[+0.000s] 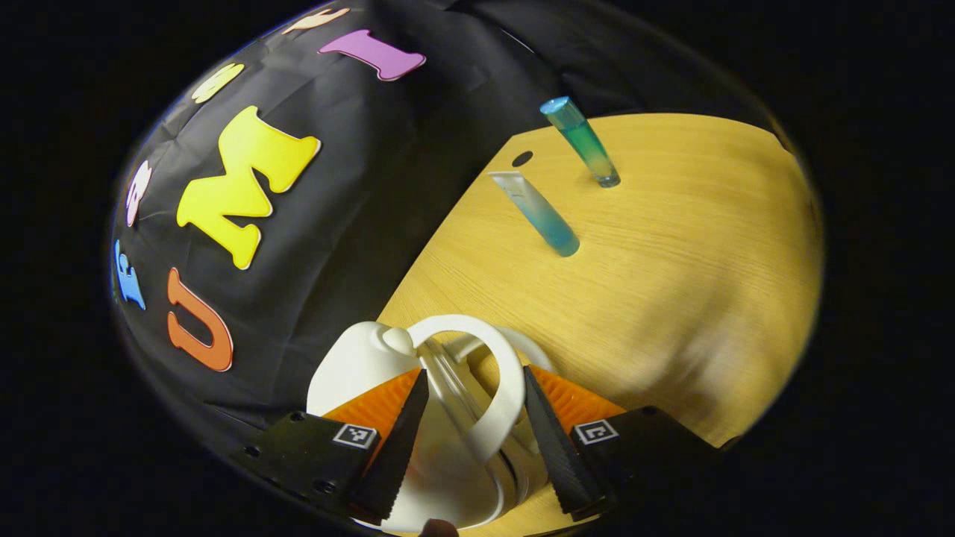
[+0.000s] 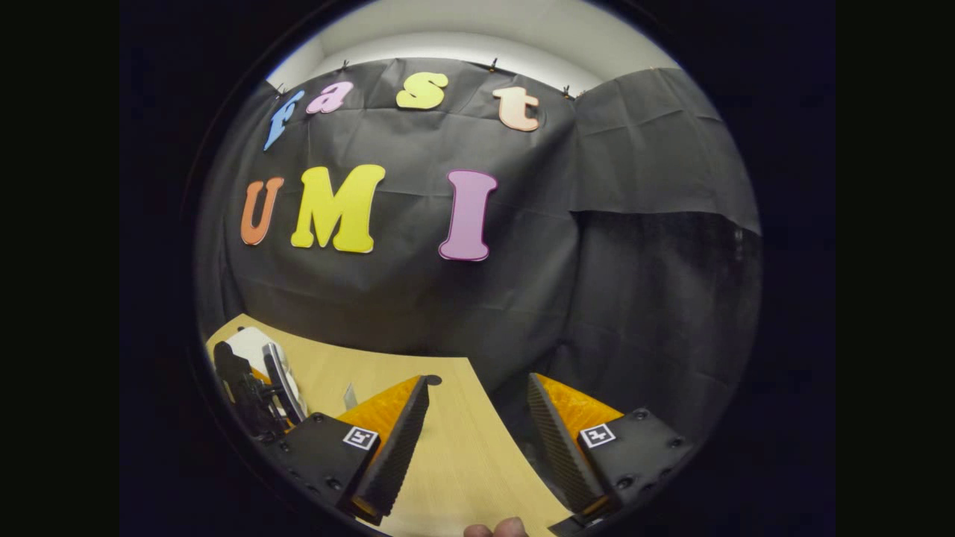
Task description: First open the suitcase, pack the skin care products into it, and then close the suitcase.
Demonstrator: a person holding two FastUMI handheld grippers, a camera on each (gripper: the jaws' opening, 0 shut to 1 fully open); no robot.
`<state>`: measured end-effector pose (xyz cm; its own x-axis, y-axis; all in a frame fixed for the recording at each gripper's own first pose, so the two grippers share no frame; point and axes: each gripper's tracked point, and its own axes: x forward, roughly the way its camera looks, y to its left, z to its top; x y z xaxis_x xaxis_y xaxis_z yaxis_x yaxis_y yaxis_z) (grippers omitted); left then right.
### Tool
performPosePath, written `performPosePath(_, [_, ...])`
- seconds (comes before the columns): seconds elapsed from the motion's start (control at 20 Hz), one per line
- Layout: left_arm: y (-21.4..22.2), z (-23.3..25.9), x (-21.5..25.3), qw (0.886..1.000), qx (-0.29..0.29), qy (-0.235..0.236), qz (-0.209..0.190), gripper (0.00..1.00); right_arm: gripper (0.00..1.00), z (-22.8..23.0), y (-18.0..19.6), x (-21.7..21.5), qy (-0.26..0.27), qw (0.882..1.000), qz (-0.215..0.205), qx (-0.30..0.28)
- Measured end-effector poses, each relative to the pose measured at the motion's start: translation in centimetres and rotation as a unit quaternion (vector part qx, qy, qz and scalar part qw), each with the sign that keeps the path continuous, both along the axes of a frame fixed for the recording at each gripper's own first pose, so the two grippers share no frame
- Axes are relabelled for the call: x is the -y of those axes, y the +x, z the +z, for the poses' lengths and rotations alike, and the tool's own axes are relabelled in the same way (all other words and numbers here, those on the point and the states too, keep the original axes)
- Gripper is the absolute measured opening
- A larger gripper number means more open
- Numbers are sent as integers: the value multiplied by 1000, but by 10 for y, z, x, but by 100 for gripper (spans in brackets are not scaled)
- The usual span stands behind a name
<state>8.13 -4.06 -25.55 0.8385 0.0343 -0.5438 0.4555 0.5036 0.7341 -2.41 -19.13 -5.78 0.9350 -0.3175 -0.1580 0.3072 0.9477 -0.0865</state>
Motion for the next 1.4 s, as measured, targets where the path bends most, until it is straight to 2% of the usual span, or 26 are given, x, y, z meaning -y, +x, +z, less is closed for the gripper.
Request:
performPosePath(0.1, [4,-6,2,1000,-7,14,-2,72,79,-2,1,1,4,1000,-2,-2])
performPosePath(0.15, [5,-10,5,1000,-12,19,-1,63,79,-3,1,1,4,1000,-1,-4])
performPosePath(0.2, [6,-13,5,1000,-16,23,0,58,79,-4,1,1,4,1000,-1,-5])
performPosePath(0.25, [6,-14,5,999,-18,27,2,48,79,-4,1,3,4,1000,-1,-4])
performPosePath(0.3, [6,-16,6,999,-22,28,3,45,79,-2,1,3,4,1000,-2,-2])
performPosePath(0.35, [4,-15,8,999,-23,26,5,36,79,-1,1,4,5,1000,-3,0])
performPosePath(0.45, [4,-3,20,1000,-12,12,-13,23,79,-1,2,3,7,1000,-4,2])
performPosePath(0.55, [1,11,19,1000,-7,-6,-8,14,79,1,5,0,10,1000,-3,5])
performPosePath(0.65, [-1,32,15,999,9,-33,9,11,80,5,7,-5,13,1000,2,11])
performPosePath(0.8, [4,98,-2,993,66,-93,31,8,80,14,15,-24,18,999,20,22])
performPosePath(0.95, [11,173,-42,978,126,-159,52,7,80,23,26,-53,19,998,52,31])
performPosePath(1.1, [14,232,-114,951,170,-242,89,6,80,35,35,-88,18,995,88,41])
performPosePath(1.25, [15,251,-209,924,207,-292,135,6,80,45,39,-117,14,992,118,46])
performPosePath(1.4, [10,243,-298,898,234,-327,179,7,79,48,39,-141,2,990,137,42])
